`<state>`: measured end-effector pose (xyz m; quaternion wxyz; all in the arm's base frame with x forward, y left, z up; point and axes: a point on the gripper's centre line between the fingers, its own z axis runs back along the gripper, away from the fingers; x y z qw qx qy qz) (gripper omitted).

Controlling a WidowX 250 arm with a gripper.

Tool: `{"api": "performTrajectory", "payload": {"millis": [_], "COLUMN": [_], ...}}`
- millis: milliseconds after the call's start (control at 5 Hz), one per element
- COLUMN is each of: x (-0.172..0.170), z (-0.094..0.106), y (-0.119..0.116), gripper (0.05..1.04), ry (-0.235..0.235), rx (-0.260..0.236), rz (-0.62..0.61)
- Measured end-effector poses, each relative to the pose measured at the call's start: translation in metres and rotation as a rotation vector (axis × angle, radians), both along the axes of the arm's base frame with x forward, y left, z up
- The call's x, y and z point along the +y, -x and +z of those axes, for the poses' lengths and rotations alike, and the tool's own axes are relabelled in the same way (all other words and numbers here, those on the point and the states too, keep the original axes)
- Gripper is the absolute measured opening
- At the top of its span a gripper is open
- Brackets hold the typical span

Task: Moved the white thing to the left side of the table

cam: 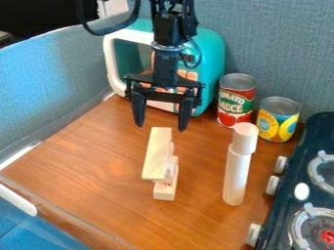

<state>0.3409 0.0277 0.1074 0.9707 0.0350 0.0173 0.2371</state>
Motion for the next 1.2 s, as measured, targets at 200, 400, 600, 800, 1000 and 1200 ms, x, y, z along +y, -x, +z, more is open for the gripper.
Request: {"api": "performTrajectory", "payload": {"millis": [200, 400, 600, 800, 1000, 1200], "x": [0.000, 0.000, 0.001, -0.003, -0.003, -0.004], "z": [-0.012, -0.016, -0.027, -0.029, -0.035, -0.038], "y": [0.000, 0.000, 0.000, -0.002, -0.003, -0.002], "gripper": [1.001, 1.001, 1.001, 1.001, 0.931, 0.653], "ry": [0.002, 0.001, -0.007, -0.008, -0.007, 0.001], "rx": [0.034, 0.029, 0.052, 0.044, 0.051, 0.060], "rz": [0.003, 0.008, -0.003, -0.035, -0.037, -0.062]}}
